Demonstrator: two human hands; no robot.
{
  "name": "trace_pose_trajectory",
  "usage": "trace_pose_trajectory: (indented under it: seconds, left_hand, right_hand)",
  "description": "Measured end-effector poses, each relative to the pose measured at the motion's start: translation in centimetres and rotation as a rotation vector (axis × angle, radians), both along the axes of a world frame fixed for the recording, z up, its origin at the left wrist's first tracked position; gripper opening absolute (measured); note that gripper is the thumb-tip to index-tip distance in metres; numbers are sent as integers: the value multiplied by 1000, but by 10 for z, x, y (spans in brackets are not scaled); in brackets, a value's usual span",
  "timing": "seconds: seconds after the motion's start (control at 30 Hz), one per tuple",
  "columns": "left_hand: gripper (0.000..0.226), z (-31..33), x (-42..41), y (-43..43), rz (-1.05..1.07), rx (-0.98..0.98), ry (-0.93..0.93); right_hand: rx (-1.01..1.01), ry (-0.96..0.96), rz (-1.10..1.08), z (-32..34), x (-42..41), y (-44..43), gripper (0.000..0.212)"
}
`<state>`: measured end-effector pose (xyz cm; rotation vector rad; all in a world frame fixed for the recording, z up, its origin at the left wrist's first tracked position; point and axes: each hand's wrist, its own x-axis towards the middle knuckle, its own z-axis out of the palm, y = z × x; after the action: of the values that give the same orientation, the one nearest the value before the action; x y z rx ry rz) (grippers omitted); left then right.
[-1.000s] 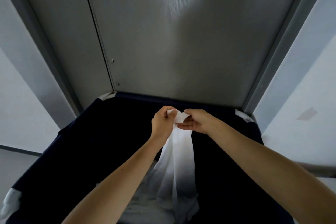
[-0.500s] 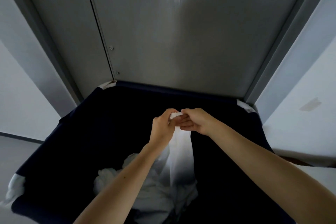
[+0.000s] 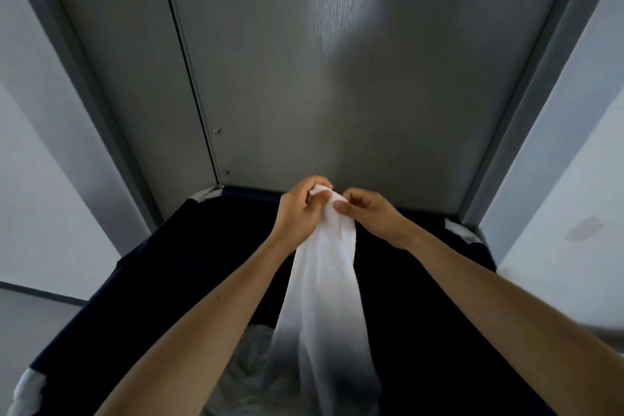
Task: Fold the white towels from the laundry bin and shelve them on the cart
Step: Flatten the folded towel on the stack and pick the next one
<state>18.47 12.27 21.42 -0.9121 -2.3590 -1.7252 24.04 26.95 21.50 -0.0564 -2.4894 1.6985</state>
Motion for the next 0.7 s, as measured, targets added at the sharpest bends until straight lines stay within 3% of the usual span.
trace_pose_trajectory:
  seconds: [0.13,0.4,0.53,0.7]
  left_hand:
    - [14,43,-19,9,13,-2,145]
    - [16,97,-34,22,116,190,163]
    - [12,93,-41,14,224,236,124]
    - [11,83,-47,4,294,234,82]
  right_hand:
    - [18,135,1,40,-14,6,20]
    - [175,143,20,80,-22,11,67]
    - [271,114,-35,73,-21,17,35]
    - [572,34,-9,71,-20,23,38]
